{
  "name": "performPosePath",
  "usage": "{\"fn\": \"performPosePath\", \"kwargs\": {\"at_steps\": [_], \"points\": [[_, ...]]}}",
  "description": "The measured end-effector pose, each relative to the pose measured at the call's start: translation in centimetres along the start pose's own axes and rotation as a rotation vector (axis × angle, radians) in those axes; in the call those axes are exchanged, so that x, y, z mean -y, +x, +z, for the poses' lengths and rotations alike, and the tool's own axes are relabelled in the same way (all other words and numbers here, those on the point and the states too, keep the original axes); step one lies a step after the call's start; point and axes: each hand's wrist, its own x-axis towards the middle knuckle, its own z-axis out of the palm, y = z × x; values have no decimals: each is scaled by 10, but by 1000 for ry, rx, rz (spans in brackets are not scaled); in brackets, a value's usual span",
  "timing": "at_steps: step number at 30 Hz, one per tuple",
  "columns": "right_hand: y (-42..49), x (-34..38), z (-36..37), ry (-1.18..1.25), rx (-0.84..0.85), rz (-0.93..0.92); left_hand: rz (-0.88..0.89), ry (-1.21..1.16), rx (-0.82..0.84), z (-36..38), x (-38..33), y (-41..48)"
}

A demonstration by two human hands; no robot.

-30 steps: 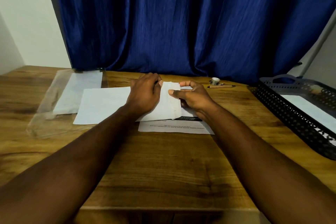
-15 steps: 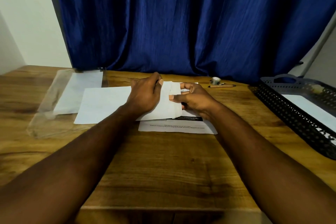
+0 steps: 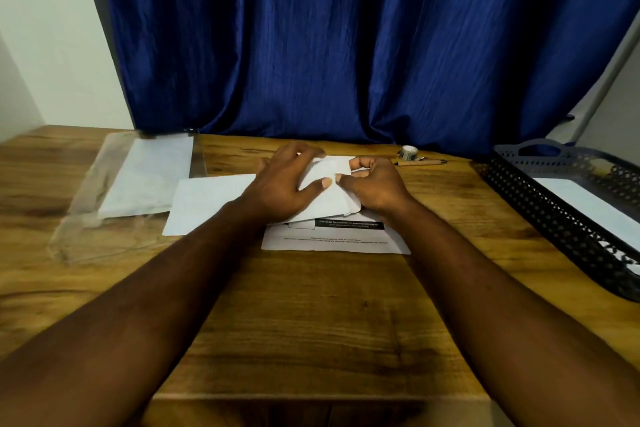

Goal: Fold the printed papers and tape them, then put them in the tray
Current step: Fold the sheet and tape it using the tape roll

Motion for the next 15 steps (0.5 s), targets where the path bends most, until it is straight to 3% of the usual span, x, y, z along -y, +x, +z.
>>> {"fn": "performPosePath", "kwargs": {"at_steps": [6,9,12,15], "points": [[8,-13,-7,-257,-54,-105,-67,129,387,13,8,1],[13,-17,-8,-211,-77,-34,-74,157,438,14,8,5],[13,-18,-7,-38,54,3,-76,164,466,14,8,5],[14,-17,-8,-73,116,-42,-74,183,469,17,12,5]]}}
